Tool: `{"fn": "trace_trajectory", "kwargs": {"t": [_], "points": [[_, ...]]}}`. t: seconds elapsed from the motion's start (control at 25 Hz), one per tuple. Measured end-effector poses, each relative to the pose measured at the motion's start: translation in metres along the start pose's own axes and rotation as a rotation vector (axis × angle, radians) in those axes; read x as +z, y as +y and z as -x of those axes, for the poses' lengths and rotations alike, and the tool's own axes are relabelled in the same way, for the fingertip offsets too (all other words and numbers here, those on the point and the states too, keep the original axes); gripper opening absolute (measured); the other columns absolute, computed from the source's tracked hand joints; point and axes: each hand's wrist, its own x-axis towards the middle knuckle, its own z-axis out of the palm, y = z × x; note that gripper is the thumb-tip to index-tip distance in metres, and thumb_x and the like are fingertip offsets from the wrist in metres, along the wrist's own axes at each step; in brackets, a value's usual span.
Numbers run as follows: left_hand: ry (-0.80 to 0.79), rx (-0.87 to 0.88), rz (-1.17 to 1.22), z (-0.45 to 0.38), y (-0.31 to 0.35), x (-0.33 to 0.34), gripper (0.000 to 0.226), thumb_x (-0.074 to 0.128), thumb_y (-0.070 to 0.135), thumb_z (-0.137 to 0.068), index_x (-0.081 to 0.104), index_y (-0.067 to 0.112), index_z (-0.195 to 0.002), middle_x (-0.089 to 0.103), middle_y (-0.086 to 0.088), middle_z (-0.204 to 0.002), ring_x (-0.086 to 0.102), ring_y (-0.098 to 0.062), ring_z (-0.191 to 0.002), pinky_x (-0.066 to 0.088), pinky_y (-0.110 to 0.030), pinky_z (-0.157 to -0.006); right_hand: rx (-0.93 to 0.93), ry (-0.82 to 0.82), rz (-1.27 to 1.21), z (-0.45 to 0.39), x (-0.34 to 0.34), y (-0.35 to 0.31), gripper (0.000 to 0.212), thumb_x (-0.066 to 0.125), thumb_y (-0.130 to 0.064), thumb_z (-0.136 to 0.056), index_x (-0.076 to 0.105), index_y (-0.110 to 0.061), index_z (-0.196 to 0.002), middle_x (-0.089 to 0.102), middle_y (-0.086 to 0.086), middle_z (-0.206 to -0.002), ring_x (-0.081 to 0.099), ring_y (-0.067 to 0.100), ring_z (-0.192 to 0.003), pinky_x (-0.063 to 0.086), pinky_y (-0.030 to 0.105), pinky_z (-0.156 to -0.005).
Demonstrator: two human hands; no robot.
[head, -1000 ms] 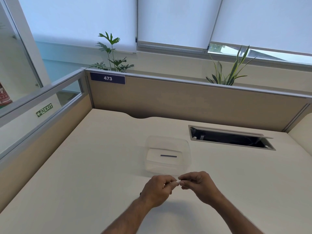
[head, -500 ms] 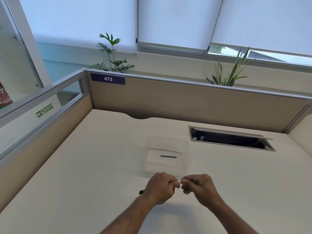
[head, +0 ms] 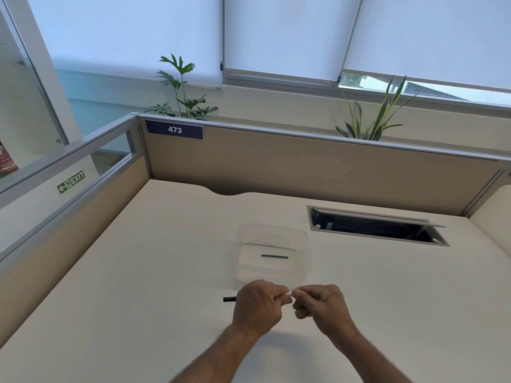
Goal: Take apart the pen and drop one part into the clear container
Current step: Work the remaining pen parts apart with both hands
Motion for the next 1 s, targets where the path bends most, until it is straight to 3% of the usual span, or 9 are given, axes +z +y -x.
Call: {"fn": "trace_trajectory", "kwargs": {"t": [0.12,0.28,0.36,0.44,0.56,0.72,0.84,1.0], "points": [[0.021,0.017,-0.022,0.001,-0.001,-0.001,0.016,0.063,0.039,-0.086,0.073,0.027,-0.084,0.072,0.003,-0.067,0.054,-0.017,-0.062,0.047,-0.031,-0.057,0.08,-0.024,-0.022,0.002,0.002,-0.002,0.021,0.072,-0.02,-0.089,0.081,-0.011,-0.072,0.069,0.012,-0.056,0.064,0.025,-0.049,0.059,0.035,-0.054],[-0.024,0.029,-0.014,0.0,-0.003,-0.003,0.018,0.059,0.04,-0.088,0.071,0.027,-0.091,0.068,0.001,-0.066,0.056,-0.016,-0.062,0.047,-0.03,-0.055,0.151,-0.06,0.047,0.001,0.0,-0.003,0.049,0.06,-0.048,-0.09,0.078,-0.005,-0.075,0.071,0.016,-0.062,0.068,0.027,-0.053,0.059,0.034,-0.051],[-0.038,0.03,-0.028,0.0,-0.005,-0.004,0.02,0.058,0.044,-0.088,0.071,0.032,-0.098,0.069,0.002,-0.069,0.057,-0.013,-0.063,0.04,-0.024,-0.054,0.15,-0.074,0.009,0.002,-0.003,-0.001,0.044,0.053,-0.046,-0.098,0.076,-0.009,-0.091,0.073,0.018,-0.074,0.071,0.028,-0.064,0.06,0.035,-0.053],[-0.052,0.037,-0.039,0.0,-0.006,-0.004,0.022,0.057,0.046,-0.089,0.07,0.033,-0.1,0.069,0.003,-0.071,0.058,-0.014,-0.064,0.037,-0.023,-0.054,0.1,-0.094,0.023,0.004,-0.006,0.002,0.027,0.06,-0.038,-0.095,0.07,-0.014,-0.101,0.073,0.016,-0.081,0.072,0.029,-0.07,0.061,0.039,-0.056],[-0.056,0.059,-0.041,-0.001,-0.005,-0.003,0.024,0.053,0.047,-0.089,0.069,0.03,-0.094,0.067,0.003,-0.067,0.051,-0.011,-0.058,0.038,-0.022,-0.053,-0.032,-0.11,0.159,0.005,-0.005,0.007,0.003,0.065,-0.014,-0.093,0.064,-0.012,-0.092,0.073,0.011,-0.077,0.072,0.027,-0.068,0.061,0.038,-0.056],[-0.077,0.061,-0.024,-0.001,-0.007,-0.003,0.026,0.052,0.047,-0.09,0.067,0.026,-0.088,0.065,0.003,-0.064,0.048,-0.01,-0.056,0.04,-0.024,-0.052,-0.09,-0.076,0.239,0.003,-0.004,0.015,0.013,0.063,-0.005,-0.094,0.063,-0.012,-0.083,0.072,0.007,-0.065,0.069,0.022,-0.056,0.058,0.034,-0.054],[-0.102,0.048,-0.007,0.002,-0.007,-0.001,0.027,0.052,0.046,-0.09,0.059,0.022,-0.077,0.062,0.002,-0.06,0.051,-0.015,-0.056,0.044,-0.028,-0.051,-0.101,-0.081,0.272,0.004,-0.004,0.018,0.018,0.062,-0.006,-0.095,0.062,-0.015,-0.08,0.07,0.008,-0.062,0.065,0.017,-0.049,0.053,0.029,-0.052],[-0.118,0.034,0.045,0.003,-0.007,-0.001,0.023,0.055,0.042,-0.089,0.063,0.022,-0.08,0.067,0.002,-0.063,0.055,-0.015,-0.058,0.045,-0.027,-0.052,-0.092,-0.064,0.309,0.003,-0.003,0.018,0.028,0.06,-0.014,-0.098,0.06,-0.019,-0.07,0.067,0.007,-0.057,0.06,0.015,-0.044,0.051,0.029,-0.047]]}}
